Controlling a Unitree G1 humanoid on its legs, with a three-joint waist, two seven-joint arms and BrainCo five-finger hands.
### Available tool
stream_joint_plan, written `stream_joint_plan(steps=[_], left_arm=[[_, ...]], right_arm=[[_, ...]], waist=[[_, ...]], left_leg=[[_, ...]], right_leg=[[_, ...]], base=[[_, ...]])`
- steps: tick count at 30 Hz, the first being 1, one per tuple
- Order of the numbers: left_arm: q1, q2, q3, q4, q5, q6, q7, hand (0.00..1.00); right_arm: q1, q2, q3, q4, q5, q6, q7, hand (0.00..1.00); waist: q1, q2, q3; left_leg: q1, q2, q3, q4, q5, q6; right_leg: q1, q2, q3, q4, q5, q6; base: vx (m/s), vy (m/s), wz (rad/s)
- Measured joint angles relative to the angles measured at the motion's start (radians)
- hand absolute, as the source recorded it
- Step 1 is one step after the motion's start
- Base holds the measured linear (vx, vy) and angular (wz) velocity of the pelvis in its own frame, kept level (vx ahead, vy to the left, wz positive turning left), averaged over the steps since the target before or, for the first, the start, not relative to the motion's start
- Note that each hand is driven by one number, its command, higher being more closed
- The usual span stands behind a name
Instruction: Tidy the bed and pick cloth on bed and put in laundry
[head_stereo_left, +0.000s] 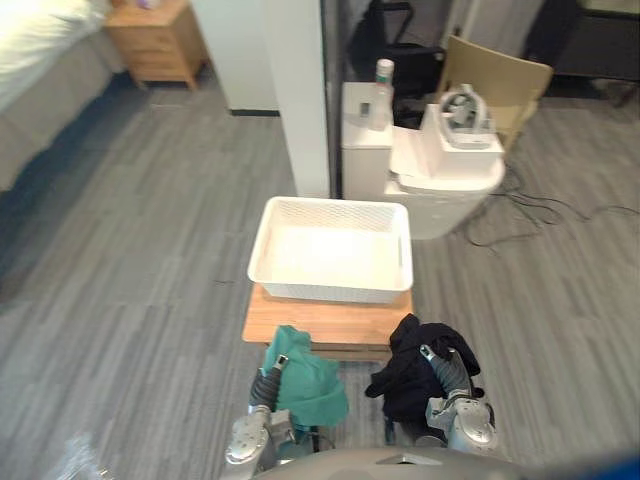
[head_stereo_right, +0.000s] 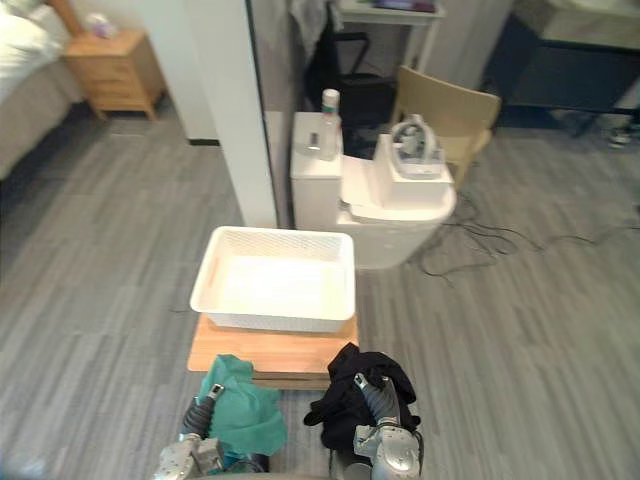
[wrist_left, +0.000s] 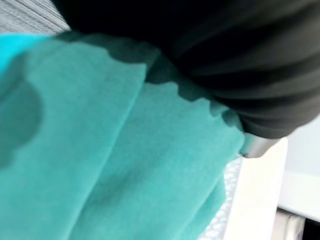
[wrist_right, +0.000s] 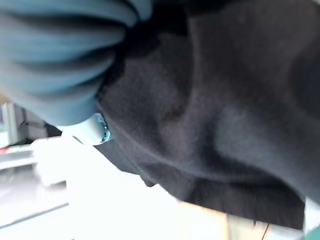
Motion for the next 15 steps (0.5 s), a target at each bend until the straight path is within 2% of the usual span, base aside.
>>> stream_joint_plan(steps=[2, 4, 5, 6, 7, 9, 11, 13, 15], left_arm=[[0.0, -0.002, 0.009, -0.026, 0.0, 0.0, 0.001, 1.0], [-0.005, -0.005, 0.014, -0.039, -0.002, -0.003, 0.001, 1.0], [-0.004, -0.006, 0.017, -0.038, -0.002, -0.003, 0.001, 1.0], [0.001, -0.012, 0.028, -0.038, -0.002, -0.003, 0.001, 1.0], [0.001, -0.013, 0.032, -0.038, -0.002, -0.003, 0.001, 1.0], [0.005, -0.012, 0.053, -0.038, -0.004, -0.006, 0.002, 1.0], [0.01, -0.013, 0.047, -0.038, -0.004, -0.006, 0.001, 1.0], [0.01, -0.012, 0.048, -0.04, -0.005, -0.006, 0.001, 1.0], [0.015, -0.013, 0.038, -0.055, -0.007, -0.006, -0.007, 1.0]], right_arm=[[-0.004, 0.007, 0.003, -0.007, 0.0, 0.0, 0.001, 1.0], [0.007, 0.004, -0.002, -0.054, -0.001, 0.0, -0.001, 1.0], [0.007, 0.004, -0.002, -0.062, -0.001, 0.0, -0.001, 1.0], [0.002, 0.006, -0.001, -0.072, -0.001, 0.0, -0.003, 1.0], [0.002, 0.005, 0.001, -0.08, -0.001, 0.0, -0.002, 1.0], [0.01, 0.02, 0.007, -0.082, -0.001, -0.002, 0.003, 1.0], [0.012, 0.019, 0.002, -0.082, -0.001, -0.002, 0.008, 1.0], [0.019, 0.02, 0.001, -0.082, -0.001, -0.001, 0.008, 1.0], [0.019, 0.025, -0.002, -0.087, -0.002, -0.001, 0.008, 1.0]], waist=[[-0.001, 0.008, 0.002], [0.0, 0.0, 0.007], [0.0, -0.001, 0.007], [-0.001, 0.004, 0.003], [-0.002, -0.004, 0.003], [-0.003, -0.046, 0.002], [-0.006, -0.062, -0.004], [-0.009, -0.067, -0.008], [-0.021, -0.062, -0.012]], left_leg=[[-0.002, 0.008, 0.043, 0.003, 0.003, -0.004], [-0.002, 0.043, 0.19, 0.037, 0.003, 0.0], [0.001, 0.052, 0.208, 0.033, 0.003, -0.002], [0.011, 0.043, 0.218, 0.038, -0.001, -0.006], [0.008, 0.035, 0.217, 0.043, -0.001, -0.006], [-0.007, 0.006, 0.203, 0.069, 0.0, -0.005], [-0.021, -0.013, 0.172, 0.095, 0.0, -0.005], [-0.033, -0.022, 0.152, 0.101, -0.001, -0.004], [-0.037, -0.026, 0.151, 0.079, -0.02, 0.015]], right_leg=[[0.03, -0.016, -0.044, -0.022, -0.001, -0.001], [0.061, -0.046, -0.064, -0.041, -0.001, -0.001], [0.064, -0.051, -0.063, -0.041, -0.001, 0.0], [0.063, -0.06, -0.056, -0.045, 0.003, 0.014], [0.067, -0.067, -0.051, -0.056, 0.008, 0.024], [0.08, -0.096, -0.046, -0.112, 0.025, 0.051], [0.09, -0.119, -0.042, -0.134, 0.037, 0.069], [0.087, -0.128, -0.036, -0.154, 0.052, 0.082], [0.09, -0.126, -0.039, -0.183, 0.071, 0.097]], base=[[0.15, -0.022, 0.68], [0.12, 0.059, 0.48], [0.11, 0.143, 0.03], [0.06, 0.147, -0.11], [0.06, 0.191, -0.1], [0.02, 0.184, -0.03], [0.0, 0.133, -0.03], [-0.01, 0.116, -0.04], [-0.02, 0.094, 0.01]])
